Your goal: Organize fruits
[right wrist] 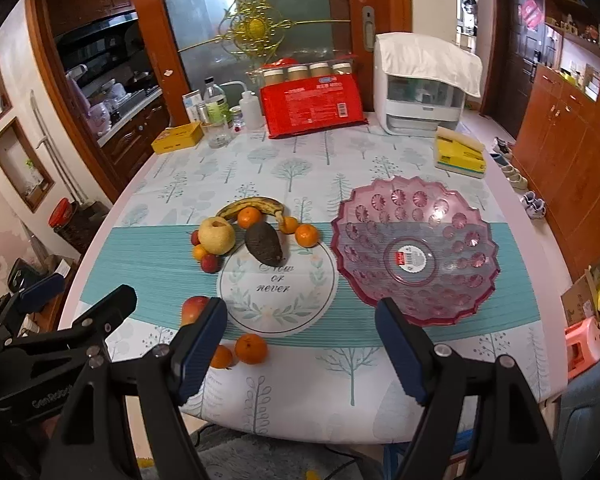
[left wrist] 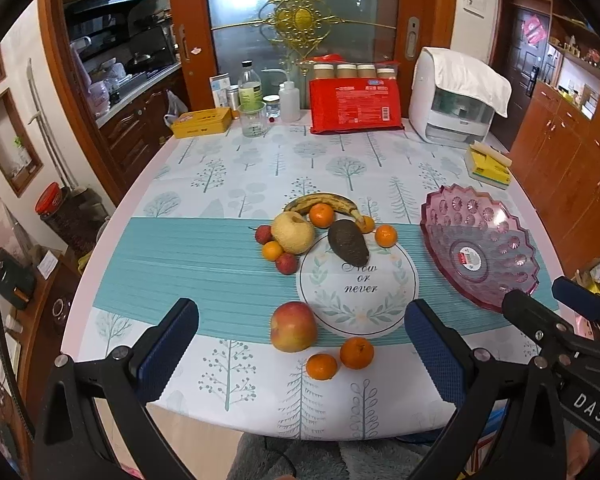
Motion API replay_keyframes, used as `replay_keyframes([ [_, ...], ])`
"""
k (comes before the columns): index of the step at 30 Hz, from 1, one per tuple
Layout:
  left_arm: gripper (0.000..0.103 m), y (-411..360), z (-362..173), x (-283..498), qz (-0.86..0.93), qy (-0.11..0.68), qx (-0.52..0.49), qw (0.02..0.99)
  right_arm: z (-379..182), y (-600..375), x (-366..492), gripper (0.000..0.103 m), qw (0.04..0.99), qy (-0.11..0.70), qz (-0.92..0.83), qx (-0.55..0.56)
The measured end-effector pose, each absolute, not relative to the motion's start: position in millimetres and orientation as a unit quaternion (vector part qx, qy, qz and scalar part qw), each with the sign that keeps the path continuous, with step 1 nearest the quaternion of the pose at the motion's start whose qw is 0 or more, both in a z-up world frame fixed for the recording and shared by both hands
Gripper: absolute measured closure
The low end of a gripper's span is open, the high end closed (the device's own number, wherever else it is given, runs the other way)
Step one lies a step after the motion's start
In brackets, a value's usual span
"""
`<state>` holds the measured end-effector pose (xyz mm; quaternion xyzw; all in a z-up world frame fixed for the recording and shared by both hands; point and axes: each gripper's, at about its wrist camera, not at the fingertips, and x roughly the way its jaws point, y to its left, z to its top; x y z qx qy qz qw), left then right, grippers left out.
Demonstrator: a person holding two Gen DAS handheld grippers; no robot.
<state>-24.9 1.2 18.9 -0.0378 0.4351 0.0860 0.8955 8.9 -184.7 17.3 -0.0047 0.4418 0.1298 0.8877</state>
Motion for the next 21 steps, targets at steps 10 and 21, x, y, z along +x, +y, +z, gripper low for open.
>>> replay_keyframes([
  [10, 0.001, 10.6, 16.9, -34.9, 0.105, 0.436, -0.051, 0.893, 16.2, -175.9, 5.4, 0.026, 0.882, 0.438, 0.174, -0.009],
  [21, 0.001, 36.6, -15.2, -23.0, 0.115, 0.474, -0.061, 0.871, -10.7, -148.1, 24.7, 0.026, 0.858, 0.469, 0.208, -0.029],
])
